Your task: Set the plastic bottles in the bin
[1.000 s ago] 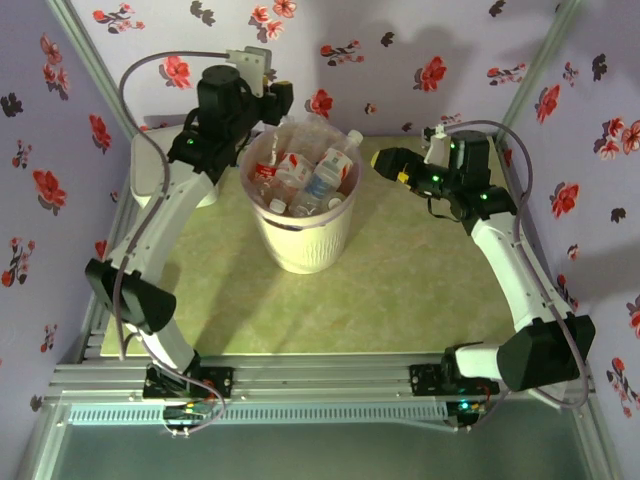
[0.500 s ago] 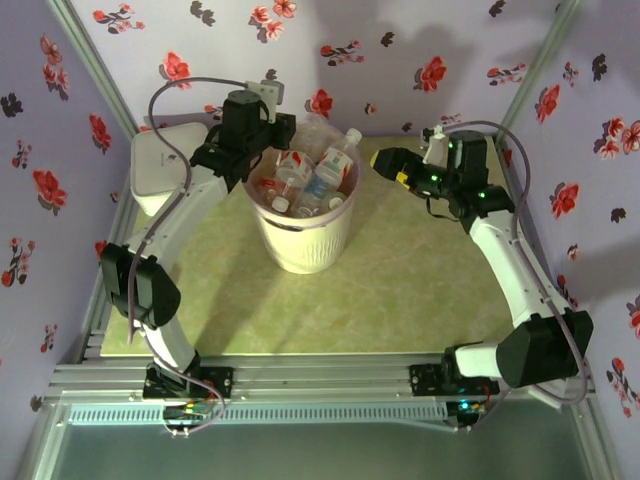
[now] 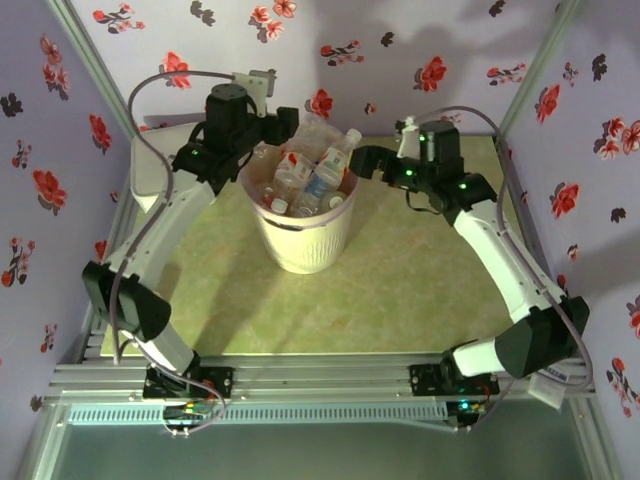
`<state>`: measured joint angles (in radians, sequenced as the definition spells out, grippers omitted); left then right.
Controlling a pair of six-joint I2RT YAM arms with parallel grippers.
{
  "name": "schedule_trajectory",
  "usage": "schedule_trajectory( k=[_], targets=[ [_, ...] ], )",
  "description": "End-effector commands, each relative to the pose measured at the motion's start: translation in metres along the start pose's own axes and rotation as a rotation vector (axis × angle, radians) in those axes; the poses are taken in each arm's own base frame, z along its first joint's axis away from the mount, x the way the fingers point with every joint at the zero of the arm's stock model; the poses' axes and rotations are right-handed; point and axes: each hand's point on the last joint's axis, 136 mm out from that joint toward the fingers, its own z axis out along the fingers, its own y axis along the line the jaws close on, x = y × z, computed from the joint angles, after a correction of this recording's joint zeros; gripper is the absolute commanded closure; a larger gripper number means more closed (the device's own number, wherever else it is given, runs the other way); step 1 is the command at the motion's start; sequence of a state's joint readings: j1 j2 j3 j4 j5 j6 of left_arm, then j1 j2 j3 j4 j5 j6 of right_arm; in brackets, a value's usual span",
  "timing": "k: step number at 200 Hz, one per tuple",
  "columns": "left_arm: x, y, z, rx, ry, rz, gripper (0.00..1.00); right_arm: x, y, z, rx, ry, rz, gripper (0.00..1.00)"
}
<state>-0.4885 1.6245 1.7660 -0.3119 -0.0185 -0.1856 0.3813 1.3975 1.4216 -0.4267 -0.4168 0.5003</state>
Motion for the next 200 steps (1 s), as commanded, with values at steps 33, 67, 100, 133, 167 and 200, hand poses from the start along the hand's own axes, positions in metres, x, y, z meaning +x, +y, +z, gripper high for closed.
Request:
schedule_trajectory(
  k=[33,67,100,133,167,200],
  targets=[
    [-0.002,0.021,-0.068,-0.111,-0.014,0.060,0.24,0.012,-0.024,0.022,0.148,0.039,-0.071,0.02],
    [0.016,0.045,-0.095,-0.190,-0.021,0.032,0.18,0.005,-0.015,0.017,0.129,0.027,-0.089,0.02],
    [0.036,0.073,-0.121,-0.304,-0.012,0.029,0.10,-0.014,-0.007,-0.010,0.125,-0.045,-0.127,0.01],
    [0.069,0.104,-0.148,-0.460,0.017,0.039,0.00,-0.033,-0.034,-0.034,0.168,-0.140,-0.110,0.01],
    [0.116,0.132,-0.167,-0.586,0.055,0.031,0.00,-0.043,-0.100,-0.054,0.317,-0.250,-0.018,0.01],
    [0.160,0.152,-0.171,-0.673,0.094,0.057,0.00,-0.029,-0.188,-0.071,0.671,-0.333,-0.017,0.00]
  ],
)
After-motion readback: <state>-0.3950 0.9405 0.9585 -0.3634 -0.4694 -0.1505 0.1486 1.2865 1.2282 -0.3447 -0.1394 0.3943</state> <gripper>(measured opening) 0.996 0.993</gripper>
